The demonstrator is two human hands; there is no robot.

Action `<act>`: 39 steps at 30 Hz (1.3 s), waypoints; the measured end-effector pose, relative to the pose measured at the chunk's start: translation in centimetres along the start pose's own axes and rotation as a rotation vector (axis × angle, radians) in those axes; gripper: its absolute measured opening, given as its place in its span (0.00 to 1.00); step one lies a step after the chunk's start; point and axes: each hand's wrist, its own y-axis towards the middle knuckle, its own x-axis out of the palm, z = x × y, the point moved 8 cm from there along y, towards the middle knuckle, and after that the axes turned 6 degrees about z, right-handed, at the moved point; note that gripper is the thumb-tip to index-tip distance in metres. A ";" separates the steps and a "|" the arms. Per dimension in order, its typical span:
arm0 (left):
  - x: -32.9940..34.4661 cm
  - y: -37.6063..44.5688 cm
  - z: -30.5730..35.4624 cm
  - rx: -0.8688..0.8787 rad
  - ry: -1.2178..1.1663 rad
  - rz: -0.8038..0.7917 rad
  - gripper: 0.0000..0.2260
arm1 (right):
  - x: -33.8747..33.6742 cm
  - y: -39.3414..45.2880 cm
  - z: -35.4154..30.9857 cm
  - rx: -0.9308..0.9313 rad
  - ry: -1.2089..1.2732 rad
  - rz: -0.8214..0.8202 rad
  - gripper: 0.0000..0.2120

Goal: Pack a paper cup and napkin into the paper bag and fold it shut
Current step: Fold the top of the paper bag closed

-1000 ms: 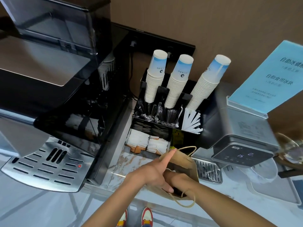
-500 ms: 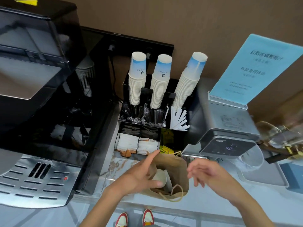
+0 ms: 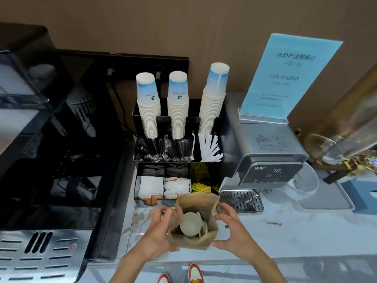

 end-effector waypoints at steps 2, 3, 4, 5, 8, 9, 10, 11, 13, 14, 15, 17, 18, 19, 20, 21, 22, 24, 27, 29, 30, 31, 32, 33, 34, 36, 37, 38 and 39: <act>-0.4 0.6 0.4 0.045 -0.003 0.027 0.31 | 0.4 0.4 -0.4 -0.018 0.042 -0.009 0.22; -0.5 0.9 0.6 0.078 0.013 0.035 0.27 | 0.6 0.5 -0.6 -0.025 0.043 -0.014 0.21; -0.6 1.0 0.8 0.108 0.032 0.042 0.22 | 0.7 0.6 -0.9 -0.031 0.042 -0.007 0.19; -0.7 1.1 0.8 0.123 0.033 0.056 0.18 | 0.7 0.7 -1.2 -0.036 0.043 0.015 0.17; -1.6 1.0 0.6 0.118 -0.095 0.192 0.12 | 0.2 1.2 -1.4 -0.023 0.102 0.147 0.19; -2.1 0.8 0.3 0.095 -0.158 0.251 0.12 | 0.2 1.4 -1.1 -0.005 0.125 0.188 0.20; -2.4 0.7 -0.1 0.059 -0.222 0.303 0.14 | 0.0 1.5 -0.7 0.018 0.148 0.231 0.21; -2.6 0.6 -0.4 0.027 -0.270 0.338 0.16 | -0.1 1.6 -0.2 0.055 0.177 0.269 0.21; -2.8 0.6 -0.5 0.044 -0.313 0.385 0.22 | 0.0 1.6 0.4 0.127 0.272 0.308 0.21; -2.9 0.6 -0.3 0.085 -0.314 0.399 0.24 | 0.1 1.7 0.5 0.138 0.311 0.313 0.22; -2.9 0.6 0.0 0.129 -0.297 0.406 0.27 | 0.1 1.7 0.5 0.137 0.338 0.313 0.23; -2.7 0.8 0.0 0.190 -0.254 0.391 0.30 | 0.3 1.6 0.4 0.122 0.397 0.301 0.22; -2.5 1.0 -0.2 0.206 -0.244 0.372 0.30 | 0.2 1.5 0.5 0.118 0.427 0.298 0.20; -2.4 1.1 -0.5 0.217 -0.236 0.356 0.30 | 0.2 1.4 0.7 0.120 0.449 0.294 0.18; -2.3 1.1 -0.7 0.228 -0.233 0.346 0.29 | 0.3 1.3 1.2 0.133 0.472 0.287 0.18; -2.1 1.1 -0.8 0.241 -0.231 0.336 0.29 | 0.5 1.2 1.6 0.144 0.482 0.278 0.19; -2.0 1.1 -0.9 0.253 -0.225 0.329 0.28 | 0.6 1.1 2.1 0.149 0.490 0.268 0.20; -1.8 1.1 -0.8 0.272 -0.181 0.314 0.26 | 0.7 1.0 2.1 0.136 0.441 0.240 0.27; -1.2 1.3 -0.5 0.275 -0.072 0.234 0.23 | 0.6 1.1 1.3 0.084 0.314 0.218 0.34; -0.7 1.4 -0.2 0.274 0.021 0.159 0.23 | 1.0 1.1 0.8 0.093 0.255 0.169 0.31; -0.4 1.4 0.0 0.274 0.061 0.129 0.21 | 1.4 1.1 0.5 0.101 0.229 0.132 0.28; -0.2 1.5 0.2 0.272 0.095 0.110 0.19 | 1.9 1.1 0.2 0.106 0.203 0.092 0.26; 0.0 1.5 0.4 0.268 0.126 0.103 0.17 | 2.3 1.1 -0.1 0.115 0.179 0.055 0.24; 0.2 1.6 0.7 0.271 0.162 0.107 0.14 | 2.6 1.2 -0.4 0.127 0.154 0.025 0.22; 0.4 1.6 1.1 0.285 0.207 0.115 0.11 | 2.9 1.3 -0.7 0.135 0.132 0.000 0.21; 1.0 1.7 1.7 0.334 0.291 0.116 0.07 | 3.5 1.6 -1.3 0.122 0.052 -0.052 0.23; 1.2 1.8 1.8 0.353 0.317 0.117 0.07 | 3.9 1.8 -1.7 0.088 -0.048 -0.082 0.25; 1.4 1.9 1.9 0.365 0.337 0.121 0.07 | 4.4 2.0 -2.0 0.046 -0.174 -0.106 0.28; 1.5 2.0 2.0 0.368 0.355 0.129 0.08 | 4.7 2.2 -2.2 0.009 -0.283 -0.115 0.30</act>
